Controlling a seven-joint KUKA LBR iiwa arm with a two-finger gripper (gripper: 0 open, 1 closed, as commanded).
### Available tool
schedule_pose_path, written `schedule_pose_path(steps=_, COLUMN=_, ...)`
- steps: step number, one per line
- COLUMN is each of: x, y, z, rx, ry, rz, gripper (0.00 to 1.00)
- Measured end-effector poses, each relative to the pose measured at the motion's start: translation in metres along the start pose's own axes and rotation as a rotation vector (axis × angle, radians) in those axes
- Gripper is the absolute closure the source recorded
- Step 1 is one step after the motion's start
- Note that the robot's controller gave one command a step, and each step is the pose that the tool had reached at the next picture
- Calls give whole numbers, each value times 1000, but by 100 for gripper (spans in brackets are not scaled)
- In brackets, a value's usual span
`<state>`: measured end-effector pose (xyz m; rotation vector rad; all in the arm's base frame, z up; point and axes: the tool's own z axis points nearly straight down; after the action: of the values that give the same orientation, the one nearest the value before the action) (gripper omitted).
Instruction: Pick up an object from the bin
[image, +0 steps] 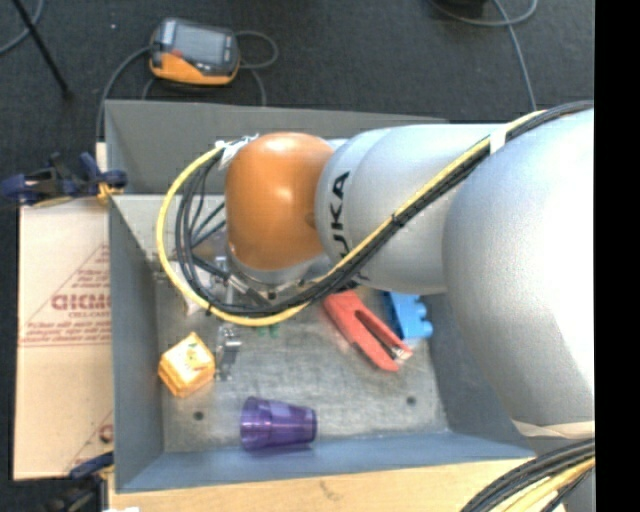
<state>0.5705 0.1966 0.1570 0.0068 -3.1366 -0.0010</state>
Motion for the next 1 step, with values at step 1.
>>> schedule_pose_path(steps=1, x=-2, y=-1, z=-5, rx=-2, ry=-8, rz=4, gripper=0)
